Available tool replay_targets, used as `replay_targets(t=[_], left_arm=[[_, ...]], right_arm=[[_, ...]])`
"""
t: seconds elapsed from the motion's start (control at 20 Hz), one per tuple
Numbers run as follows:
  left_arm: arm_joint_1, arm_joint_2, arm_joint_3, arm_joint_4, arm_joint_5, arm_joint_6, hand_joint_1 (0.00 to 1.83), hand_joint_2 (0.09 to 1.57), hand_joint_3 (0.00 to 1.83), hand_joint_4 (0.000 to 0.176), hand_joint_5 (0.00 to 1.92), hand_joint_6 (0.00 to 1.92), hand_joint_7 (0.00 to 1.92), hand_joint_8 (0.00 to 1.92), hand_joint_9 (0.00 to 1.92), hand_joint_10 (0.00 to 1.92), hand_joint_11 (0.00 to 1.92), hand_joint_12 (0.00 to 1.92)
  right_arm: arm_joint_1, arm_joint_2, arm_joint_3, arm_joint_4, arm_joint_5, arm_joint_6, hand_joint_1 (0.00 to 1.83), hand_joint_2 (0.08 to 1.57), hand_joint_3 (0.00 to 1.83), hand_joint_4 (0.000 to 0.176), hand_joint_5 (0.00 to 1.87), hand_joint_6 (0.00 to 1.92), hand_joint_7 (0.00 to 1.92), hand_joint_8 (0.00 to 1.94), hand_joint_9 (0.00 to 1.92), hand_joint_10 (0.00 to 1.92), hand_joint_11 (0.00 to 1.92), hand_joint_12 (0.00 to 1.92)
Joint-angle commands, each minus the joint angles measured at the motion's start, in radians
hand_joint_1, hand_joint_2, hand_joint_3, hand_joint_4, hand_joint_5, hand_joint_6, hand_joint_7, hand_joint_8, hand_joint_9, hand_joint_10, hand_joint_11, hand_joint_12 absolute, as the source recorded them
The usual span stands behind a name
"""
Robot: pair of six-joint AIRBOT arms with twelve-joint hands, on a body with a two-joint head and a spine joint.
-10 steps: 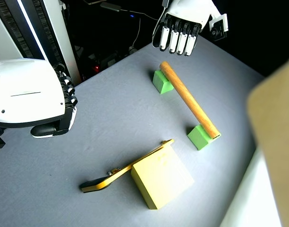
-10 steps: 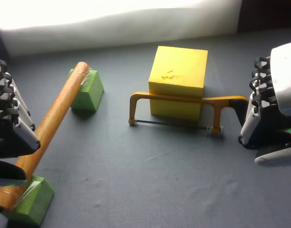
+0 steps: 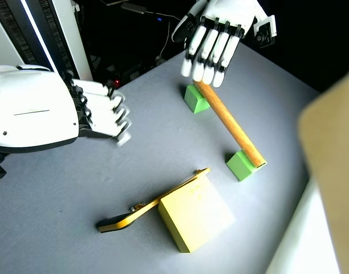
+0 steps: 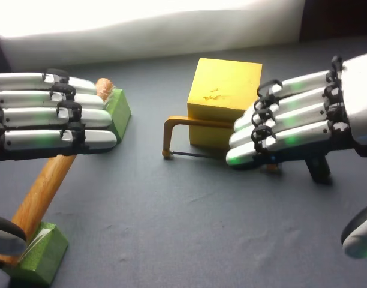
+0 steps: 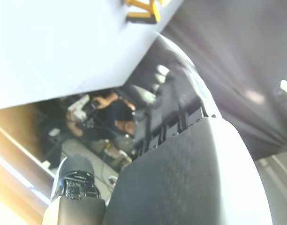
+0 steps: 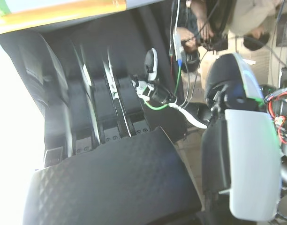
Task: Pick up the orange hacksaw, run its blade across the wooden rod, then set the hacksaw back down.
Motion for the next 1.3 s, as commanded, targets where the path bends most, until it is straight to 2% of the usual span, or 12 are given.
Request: replay_targets(t=[0.0,0.05,0.15,0.35,0.5,0.6,0.75,0.9,1.0,1.05,1.15,1.25], left_arm=[[-0.010,0.012,0.003,-0.074,-0.065,0.000,0.00,1.19,0.00,0.000,0.08,0.00,0.08,0.00,0.06,0.00,0.00,0.21],[-0.010,0.019,-0.001,-0.074,-0.051,0.000,0.00,1.19,0.00,0.000,0.07,0.00,0.07,0.00,0.05,0.00,0.00,0.16],[-0.010,0.024,-0.009,-0.074,-0.021,0.000,0.00,1.19,0.00,0.000,0.07,0.00,0.08,0.00,0.06,0.00,0.00,0.17],[-0.023,0.042,-0.044,-0.080,0.100,0.000,0.00,1.19,0.00,0.000,0.13,0.01,0.13,0.01,0.10,0.01,0.00,0.29],[-0.031,0.075,-0.103,-0.121,0.242,0.000,0.00,1.20,0.00,0.000,0.15,0.01,0.14,0.01,0.11,0.01,0.00,0.33],[-0.040,0.102,-0.146,-0.126,0.314,0.000,0.00,1.20,0.00,0.000,0.13,0.00,0.13,0.00,0.10,0.00,0.00,0.31],[-0.053,0.164,-0.231,-0.127,0.375,-0.006,0.00,1.20,0.00,0.000,0.13,0.00,0.13,0.00,0.10,0.00,0.00,0.34],[-0.045,0.233,-0.296,-0.127,0.382,-0.009,0.00,1.19,0.00,0.000,0.13,0.00,0.13,0.00,0.10,0.00,0.00,0.27],[-0.024,0.249,-0.303,-0.127,0.342,-0.009,0.00,1.19,0.00,0.000,0.14,0.00,0.14,0.00,0.11,0.00,0.00,0.32],[-0.001,0.267,-0.314,-0.127,0.322,-0.009,0.00,1.19,0.00,0.000,0.14,0.00,0.14,0.00,0.11,0.00,0.00,0.32],[0.044,0.299,-0.339,-0.127,0.297,-0.009,0.00,1.19,0.00,0.000,0.14,0.00,0.14,0.00,0.11,0.00,0.00,0.33],[0.073,0.322,-0.360,-0.121,0.284,-0.009,0.00,1.19,0.00,0.000,0.13,0.00,0.13,0.00,0.10,0.00,0.00,0.31]], right_arm=[[0.004,0.008,-0.001,0.080,0.035,0.067,0.01,1.04,0.01,0.000,0.12,0.01,0.14,0.00,0.14,0.00,0.00,0.50],[0.004,0.015,-0.001,0.094,0.043,0.175,0.05,1.04,0.00,0.000,0.13,0.01,0.14,0.00,0.14,0.00,0.00,0.52],[0.005,0.029,-0.001,0.124,0.019,0.233,0.05,1.04,0.00,0.000,0.13,0.00,0.13,0.00,0.14,0.00,0.00,0.51],[0.004,0.064,0.008,0.222,-0.156,0.236,0.13,1.00,0.00,0.000,0.13,0.00,0.14,0.00,0.15,0.00,0.00,0.57],[-0.028,0.068,0.076,0.287,-0.172,0.271,0.24,0.99,0.00,0.000,0.09,0.00,0.12,0.00,0.15,0.00,0.00,0.60],[-0.088,0.075,0.130,0.287,-0.158,0.408,0.42,0.98,0.00,0.000,0.10,0.00,0.10,0.00,0.13,0.00,0.00,0.58],[-0.188,0.073,0.223,0.287,-0.032,0.646,0.54,1.00,0.00,0.000,0.11,0.00,0.10,0.00,0.13,0.00,0.00,0.60],[-0.221,0.056,0.324,0.287,0.016,0.610,0.63,1.05,0.01,0.000,0.09,0.00,0.07,0.00,0.11,0.00,0.00,0.53],[-0.221,0.055,0.334,0.288,-0.001,0.645,0.77,1.04,0.00,0.000,0.15,0.01,0.11,0.01,0.14,0.01,0.00,0.60],[-0.223,0.055,0.335,0.290,-0.027,0.694,0.77,1.04,0.00,0.000,0.15,0.01,0.11,0.01,0.14,0.01,0.00,0.60],[-0.227,0.056,0.333,0.290,-0.052,0.696,0.91,1.01,0.00,0.000,0.16,0.01,0.09,0.00,0.13,0.00,0.00,0.63],[-0.252,0.057,0.333,0.290,-0.079,0.702,0.91,1.02,0.00,0.000,0.16,0.00,0.10,0.00,0.13,0.00,0.00,0.65]])
